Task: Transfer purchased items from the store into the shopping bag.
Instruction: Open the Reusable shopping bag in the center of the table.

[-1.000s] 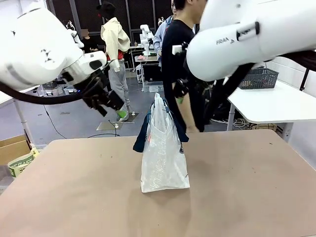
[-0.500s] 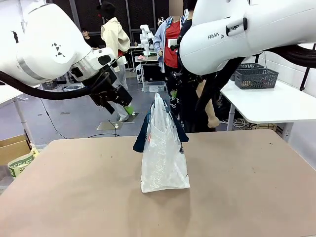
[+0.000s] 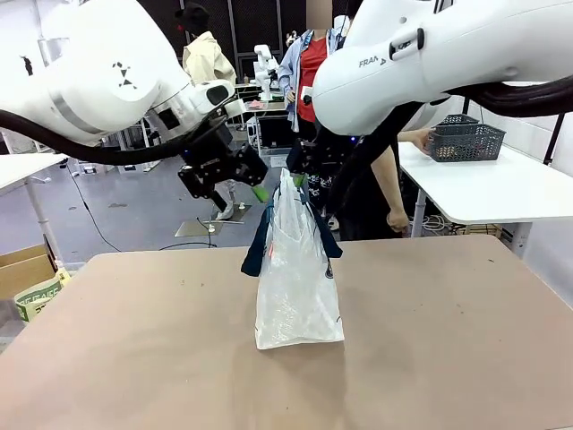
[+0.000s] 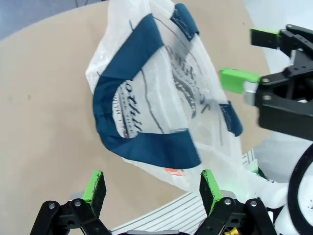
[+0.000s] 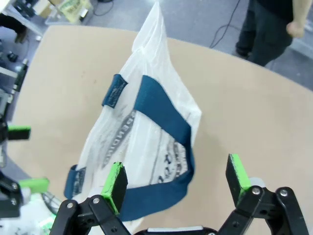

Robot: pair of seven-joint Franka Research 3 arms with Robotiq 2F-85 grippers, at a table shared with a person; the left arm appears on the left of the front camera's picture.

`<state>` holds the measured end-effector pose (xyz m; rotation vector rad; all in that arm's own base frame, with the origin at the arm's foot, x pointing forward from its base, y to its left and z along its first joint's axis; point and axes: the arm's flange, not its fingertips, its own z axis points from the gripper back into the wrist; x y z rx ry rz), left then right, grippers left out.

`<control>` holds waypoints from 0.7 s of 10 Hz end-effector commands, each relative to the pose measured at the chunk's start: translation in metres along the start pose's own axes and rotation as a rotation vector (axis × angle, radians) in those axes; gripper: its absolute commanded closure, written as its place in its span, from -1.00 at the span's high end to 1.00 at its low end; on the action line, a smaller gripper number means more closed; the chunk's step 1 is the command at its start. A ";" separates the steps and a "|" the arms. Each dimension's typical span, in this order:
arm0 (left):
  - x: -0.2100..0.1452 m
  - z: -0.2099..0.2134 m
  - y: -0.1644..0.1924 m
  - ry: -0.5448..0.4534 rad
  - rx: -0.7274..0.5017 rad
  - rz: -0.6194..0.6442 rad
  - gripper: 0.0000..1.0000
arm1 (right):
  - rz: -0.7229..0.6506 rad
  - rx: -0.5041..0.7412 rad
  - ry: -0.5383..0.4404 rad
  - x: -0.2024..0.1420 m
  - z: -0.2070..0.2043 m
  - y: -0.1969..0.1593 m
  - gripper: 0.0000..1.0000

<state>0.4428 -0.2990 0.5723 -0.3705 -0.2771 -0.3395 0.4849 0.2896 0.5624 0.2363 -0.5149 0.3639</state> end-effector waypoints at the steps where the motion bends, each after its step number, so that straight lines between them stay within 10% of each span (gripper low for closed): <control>1: 0.011 -0.007 -0.006 0.046 -0.067 0.012 1.00 | -0.018 0.033 0.010 0.011 -0.008 0.004 1.00; 7: 0.019 -0.037 -0.012 0.090 -0.077 0.094 1.00 | -0.114 0.109 0.114 0.019 -0.038 -0.010 1.00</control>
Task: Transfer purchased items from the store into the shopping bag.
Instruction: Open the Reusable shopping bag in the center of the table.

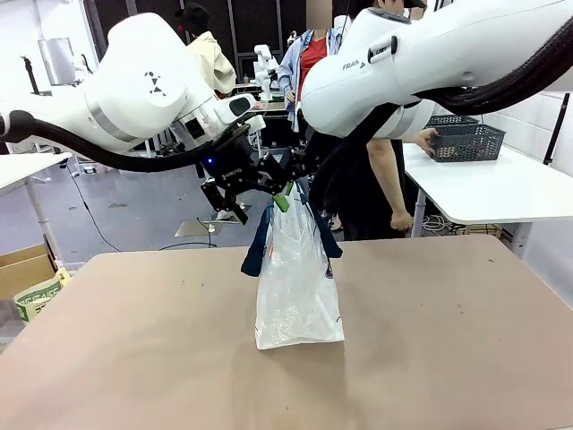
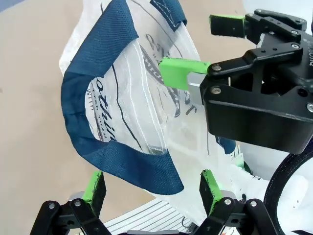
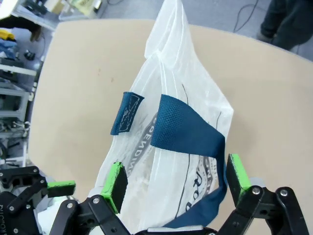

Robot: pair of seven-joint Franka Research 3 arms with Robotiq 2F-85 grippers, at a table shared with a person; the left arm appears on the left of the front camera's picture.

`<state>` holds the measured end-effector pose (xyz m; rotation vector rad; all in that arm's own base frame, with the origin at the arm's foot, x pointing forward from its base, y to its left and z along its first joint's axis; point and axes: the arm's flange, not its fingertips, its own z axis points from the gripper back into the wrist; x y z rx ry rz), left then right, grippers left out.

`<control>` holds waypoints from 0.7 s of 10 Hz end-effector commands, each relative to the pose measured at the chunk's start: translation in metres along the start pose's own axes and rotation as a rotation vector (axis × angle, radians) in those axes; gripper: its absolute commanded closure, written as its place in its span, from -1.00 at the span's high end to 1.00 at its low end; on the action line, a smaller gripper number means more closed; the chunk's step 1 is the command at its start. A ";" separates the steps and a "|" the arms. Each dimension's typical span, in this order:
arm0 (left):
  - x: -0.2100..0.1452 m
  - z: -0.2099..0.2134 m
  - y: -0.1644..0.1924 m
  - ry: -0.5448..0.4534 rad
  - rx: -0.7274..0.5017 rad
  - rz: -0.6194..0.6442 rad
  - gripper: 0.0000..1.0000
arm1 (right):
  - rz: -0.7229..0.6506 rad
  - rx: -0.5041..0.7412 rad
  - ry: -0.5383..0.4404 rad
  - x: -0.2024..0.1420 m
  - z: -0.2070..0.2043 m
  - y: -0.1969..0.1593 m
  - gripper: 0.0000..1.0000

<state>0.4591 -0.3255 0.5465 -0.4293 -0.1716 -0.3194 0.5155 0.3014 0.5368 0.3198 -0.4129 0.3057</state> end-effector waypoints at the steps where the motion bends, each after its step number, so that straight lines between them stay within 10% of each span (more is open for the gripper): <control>1: 0.008 -0.005 -0.001 0.005 -0.004 0.060 1.00 | -0.040 0.032 0.058 0.004 -0.002 -0.007 1.00; 7: 0.008 -0.021 0.008 0.023 0.001 0.075 1.00 | -0.030 0.006 0.062 -0.002 -0.007 -0.008 1.00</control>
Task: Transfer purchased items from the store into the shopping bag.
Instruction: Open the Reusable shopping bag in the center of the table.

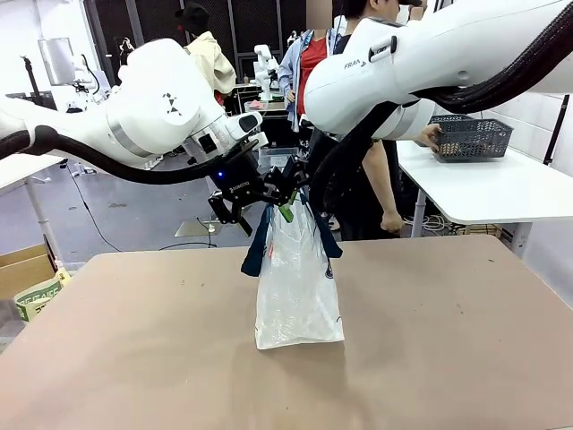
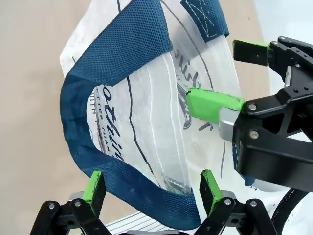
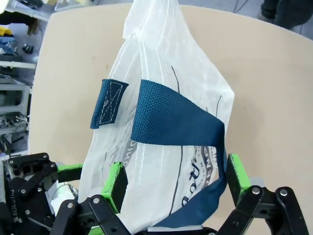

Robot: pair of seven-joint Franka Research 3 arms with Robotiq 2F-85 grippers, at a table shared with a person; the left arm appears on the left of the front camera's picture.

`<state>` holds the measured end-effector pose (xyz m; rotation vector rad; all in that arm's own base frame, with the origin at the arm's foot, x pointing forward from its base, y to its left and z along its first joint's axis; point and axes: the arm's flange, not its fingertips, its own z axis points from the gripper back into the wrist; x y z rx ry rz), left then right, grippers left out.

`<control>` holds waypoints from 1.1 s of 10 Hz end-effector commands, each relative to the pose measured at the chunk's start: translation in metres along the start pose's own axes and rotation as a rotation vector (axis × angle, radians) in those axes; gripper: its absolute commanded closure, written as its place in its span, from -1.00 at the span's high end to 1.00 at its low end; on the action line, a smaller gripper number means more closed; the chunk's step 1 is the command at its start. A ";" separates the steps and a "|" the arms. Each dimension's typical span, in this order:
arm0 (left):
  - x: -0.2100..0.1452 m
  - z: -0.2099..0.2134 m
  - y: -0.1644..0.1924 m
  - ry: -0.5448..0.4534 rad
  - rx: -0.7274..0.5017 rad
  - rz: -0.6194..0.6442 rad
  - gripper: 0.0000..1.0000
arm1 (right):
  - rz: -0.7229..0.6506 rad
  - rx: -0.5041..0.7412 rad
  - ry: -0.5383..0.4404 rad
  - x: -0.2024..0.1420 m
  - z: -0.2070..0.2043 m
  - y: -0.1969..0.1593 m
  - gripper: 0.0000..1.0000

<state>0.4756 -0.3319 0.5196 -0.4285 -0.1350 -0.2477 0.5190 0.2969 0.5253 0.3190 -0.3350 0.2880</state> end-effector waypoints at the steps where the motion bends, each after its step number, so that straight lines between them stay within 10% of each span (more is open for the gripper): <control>1: 0.001 -0.002 0.001 0.001 0.001 0.002 0.65 | -0.001 0.000 0.002 0.000 -0.001 -0.001 0.72; 5: -0.001 0.003 0.007 -0.022 -0.001 0.031 -0.92 | -0.047 0.021 0.058 -0.006 -0.012 -0.006 -0.87; 11: -0.010 0.030 0.051 -0.081 0.073 0.035 -1.00 | 0.002 -0.140 0.041 -0.037 0.022 -0.042 -1.00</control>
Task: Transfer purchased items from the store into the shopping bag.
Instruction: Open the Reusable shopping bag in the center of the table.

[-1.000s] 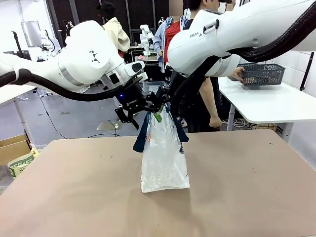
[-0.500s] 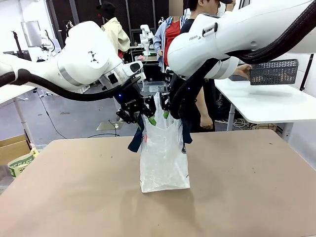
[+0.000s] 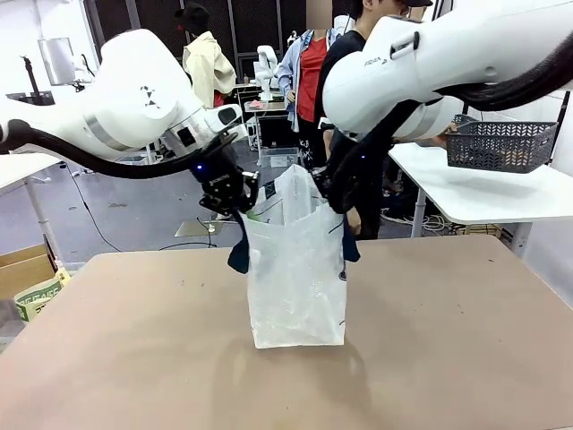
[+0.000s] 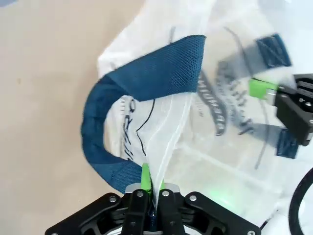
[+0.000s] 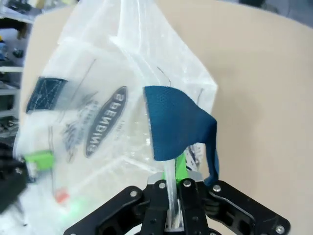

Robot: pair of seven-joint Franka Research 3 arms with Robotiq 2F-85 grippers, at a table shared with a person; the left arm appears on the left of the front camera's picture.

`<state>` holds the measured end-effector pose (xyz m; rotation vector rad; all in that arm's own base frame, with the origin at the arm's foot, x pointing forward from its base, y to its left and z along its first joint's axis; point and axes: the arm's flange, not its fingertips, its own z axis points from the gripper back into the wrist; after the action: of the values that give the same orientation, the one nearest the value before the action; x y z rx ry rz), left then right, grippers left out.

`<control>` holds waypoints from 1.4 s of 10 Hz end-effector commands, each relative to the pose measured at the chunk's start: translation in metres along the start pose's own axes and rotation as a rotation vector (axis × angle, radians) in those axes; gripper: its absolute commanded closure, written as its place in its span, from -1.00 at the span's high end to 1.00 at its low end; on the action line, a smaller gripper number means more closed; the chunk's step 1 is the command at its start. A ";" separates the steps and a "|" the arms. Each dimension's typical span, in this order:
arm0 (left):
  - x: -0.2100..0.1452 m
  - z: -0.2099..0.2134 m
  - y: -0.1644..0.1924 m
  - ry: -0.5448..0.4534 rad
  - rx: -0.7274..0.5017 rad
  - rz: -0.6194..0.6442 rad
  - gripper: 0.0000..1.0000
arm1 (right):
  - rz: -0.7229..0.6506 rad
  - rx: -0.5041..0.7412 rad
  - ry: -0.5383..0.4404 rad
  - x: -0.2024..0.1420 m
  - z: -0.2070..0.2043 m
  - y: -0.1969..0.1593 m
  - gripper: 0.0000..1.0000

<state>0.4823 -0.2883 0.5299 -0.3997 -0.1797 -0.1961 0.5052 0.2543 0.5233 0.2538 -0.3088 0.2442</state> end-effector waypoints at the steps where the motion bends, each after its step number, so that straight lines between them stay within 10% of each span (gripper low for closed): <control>1: -0.008 0.004 0.021 -0.041 0.058 0.006 -1.00 | 0.049 -0.102 0.025 -0.017 0.006 -0.008 -1.00; 9: -0.015 0.014 0.049 -0.125 0.150 -0.105 -1.00 | 0.212 -0.190 0.013 -0.029 0.015 -0.018 -1.00; 14: -0.018 0.010 0.053 -0.009 0.162 -0.267 -1.00 | 0.355 -0.224 -0.007 -0.042 0.016 -0.020 -1.00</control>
<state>0.4749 -0.2420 0.5123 -0.2350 -0.2633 -0.3867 0.4740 0.2320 0.5293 0.0142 -0.3553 0.5143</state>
